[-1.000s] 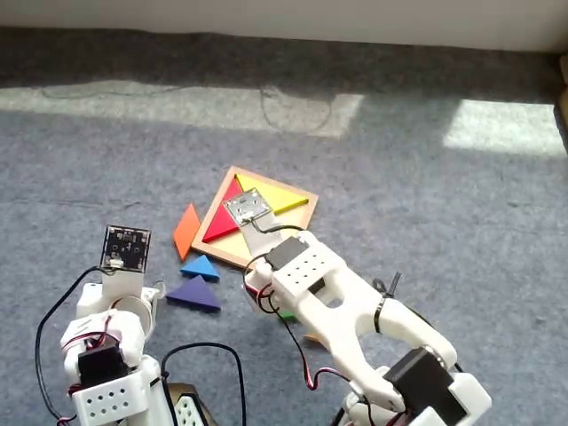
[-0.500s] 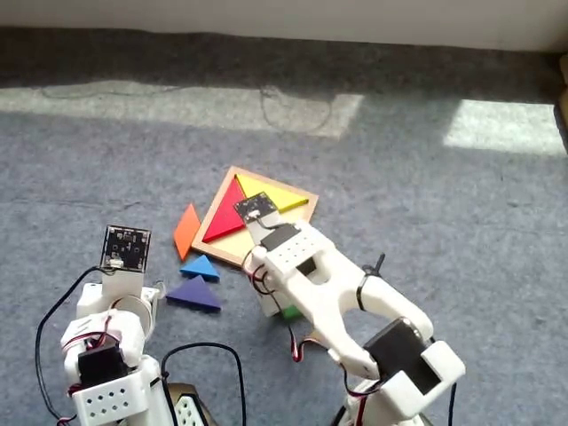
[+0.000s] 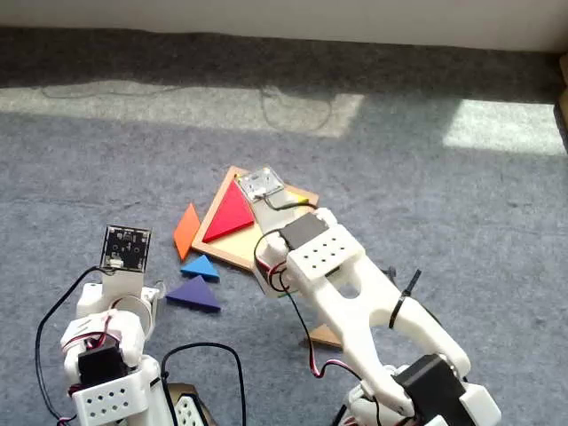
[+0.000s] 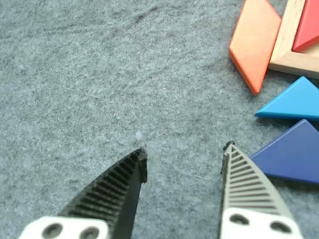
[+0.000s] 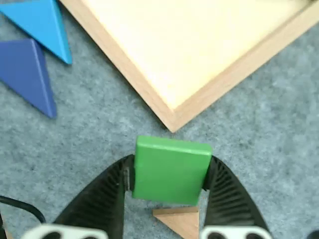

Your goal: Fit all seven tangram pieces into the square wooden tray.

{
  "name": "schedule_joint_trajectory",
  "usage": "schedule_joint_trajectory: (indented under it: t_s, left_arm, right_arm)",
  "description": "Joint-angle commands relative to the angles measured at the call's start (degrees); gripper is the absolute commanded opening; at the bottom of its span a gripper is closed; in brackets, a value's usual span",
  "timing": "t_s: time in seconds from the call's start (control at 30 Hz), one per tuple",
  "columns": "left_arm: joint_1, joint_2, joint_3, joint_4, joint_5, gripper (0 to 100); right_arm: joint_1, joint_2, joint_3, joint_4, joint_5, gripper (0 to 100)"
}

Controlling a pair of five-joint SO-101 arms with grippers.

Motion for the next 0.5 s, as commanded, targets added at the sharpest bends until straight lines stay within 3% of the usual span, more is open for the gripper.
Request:
schedule_joint_trajectory:
  t_s: [0.0,0.47]
  left_arm:
    - [-0.75,-1.98,-0.22,-0.88,0.09,25]
    - [-0.75,-1.98,-0.22,-0.79,0.09,25]
  right_arm:
    - [1.10,1.89,-8.92,-1.98,3.08,9.1]
    - [5.85,35.74,-38.73,-1.54,8.18,9.1]
